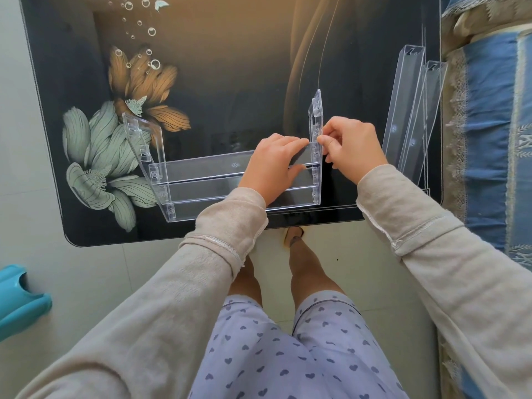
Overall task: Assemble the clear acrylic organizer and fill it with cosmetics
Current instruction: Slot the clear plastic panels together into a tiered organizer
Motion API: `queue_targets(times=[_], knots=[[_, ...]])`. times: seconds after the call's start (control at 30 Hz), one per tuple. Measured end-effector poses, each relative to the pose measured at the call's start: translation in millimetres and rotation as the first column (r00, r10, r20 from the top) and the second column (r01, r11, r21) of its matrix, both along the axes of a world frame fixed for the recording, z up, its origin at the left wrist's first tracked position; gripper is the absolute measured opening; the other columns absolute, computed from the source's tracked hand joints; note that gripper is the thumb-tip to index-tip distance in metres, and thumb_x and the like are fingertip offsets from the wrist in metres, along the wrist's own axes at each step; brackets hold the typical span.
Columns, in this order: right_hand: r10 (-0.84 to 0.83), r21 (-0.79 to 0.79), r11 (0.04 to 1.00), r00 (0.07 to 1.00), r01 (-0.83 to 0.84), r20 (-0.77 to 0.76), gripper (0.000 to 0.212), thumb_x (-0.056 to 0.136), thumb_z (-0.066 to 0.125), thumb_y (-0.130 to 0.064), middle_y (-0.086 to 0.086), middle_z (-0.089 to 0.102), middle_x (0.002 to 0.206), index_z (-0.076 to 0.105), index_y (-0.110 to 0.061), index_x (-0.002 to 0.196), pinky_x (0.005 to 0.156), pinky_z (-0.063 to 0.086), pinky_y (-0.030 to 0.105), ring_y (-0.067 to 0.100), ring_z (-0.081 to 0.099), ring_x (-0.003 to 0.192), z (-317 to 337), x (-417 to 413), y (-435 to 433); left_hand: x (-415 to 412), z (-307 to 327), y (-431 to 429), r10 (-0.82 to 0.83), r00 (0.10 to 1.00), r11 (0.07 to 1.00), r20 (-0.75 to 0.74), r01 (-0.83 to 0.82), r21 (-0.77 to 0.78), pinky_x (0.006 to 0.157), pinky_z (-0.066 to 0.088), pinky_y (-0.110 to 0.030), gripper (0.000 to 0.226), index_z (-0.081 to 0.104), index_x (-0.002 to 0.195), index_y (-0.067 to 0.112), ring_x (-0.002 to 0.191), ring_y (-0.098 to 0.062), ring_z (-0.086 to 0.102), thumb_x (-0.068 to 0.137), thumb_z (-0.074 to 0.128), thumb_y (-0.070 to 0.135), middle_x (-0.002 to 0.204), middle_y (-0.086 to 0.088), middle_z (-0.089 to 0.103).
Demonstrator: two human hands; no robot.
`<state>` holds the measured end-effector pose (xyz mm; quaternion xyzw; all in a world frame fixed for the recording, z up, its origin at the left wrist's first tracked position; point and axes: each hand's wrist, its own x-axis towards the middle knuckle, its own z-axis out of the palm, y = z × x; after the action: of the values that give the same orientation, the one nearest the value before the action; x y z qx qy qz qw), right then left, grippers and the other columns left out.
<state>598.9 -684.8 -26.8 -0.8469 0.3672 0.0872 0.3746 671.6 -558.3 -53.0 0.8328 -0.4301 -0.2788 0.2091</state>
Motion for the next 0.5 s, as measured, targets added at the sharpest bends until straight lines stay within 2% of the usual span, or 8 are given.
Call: queue_targets(times=[0.13, 0.3, 0.5], knots=[[0.013, 0.001, 1.0, 1.0, -0.013, -0.005, 0.016, 0.091, 0.053, -0.013, 0.017, 0.069, 0.089, 0.063, -0.001, 0.095, 0.079, 0.056, 0.038, 0.029, 0.066, 0.081, 0.1, 0.3, -0.2, 0.2, -0.1, 0.7, -0.008, 1.0, 1.0, -0.005, 0.008, -0.026, 0.099, 0.043, -0.032, 0.041, 0.059, 0.123, 0.01, 0.111, -0.025, 0.056, 0.082, 0.066, 0.014, 0.12, -0.008, 0.066], [0.014, 0.007, 1.0, 1.0, -0.014, -0.001, 0.016, 0.091, 0.052, -0.012, 0.017, 0.069, 0.088, 0.063, -0.001, 0.094, 0.082, 0.056, 0.041, 0.029, 0.066, 0.08, -1.2, -0.6, 1.9, -1.9, -6.7, 1.1, 0.005, 1.0, 1.0, 0.007, -0.005, 0.02, 0.1, 0.042, -0.032, 0.042, 0.056, 0.125, 0.012, 0.115, -0.023, 0.053, 0.084, 0.064, 0.016, 0.123, -0.006, 0.064], [0.004, 0.007, 1.0, 1.0, -0.004, 0.01, 0.016, 0.092, 0.052, -0.012, 0.013, 0.066, 0.084, 0.063, -0.001, 0.095, 0.083, 0.056, 0.038, 0.022, 0.06, 0.075, -1.3, -0.3, 1.5, -2.2, -5.4, -2.3, 0.013, 1.0, 0.999, 0.027, -0.014, 0.044, 0.099, 0.042, -0.033, 0.042, 0.057, 0.125, 0.012, 0.112, -0.024, 0.055, 0.084, 0.065, 0.014, 0.12, -0.006, 0.066]])
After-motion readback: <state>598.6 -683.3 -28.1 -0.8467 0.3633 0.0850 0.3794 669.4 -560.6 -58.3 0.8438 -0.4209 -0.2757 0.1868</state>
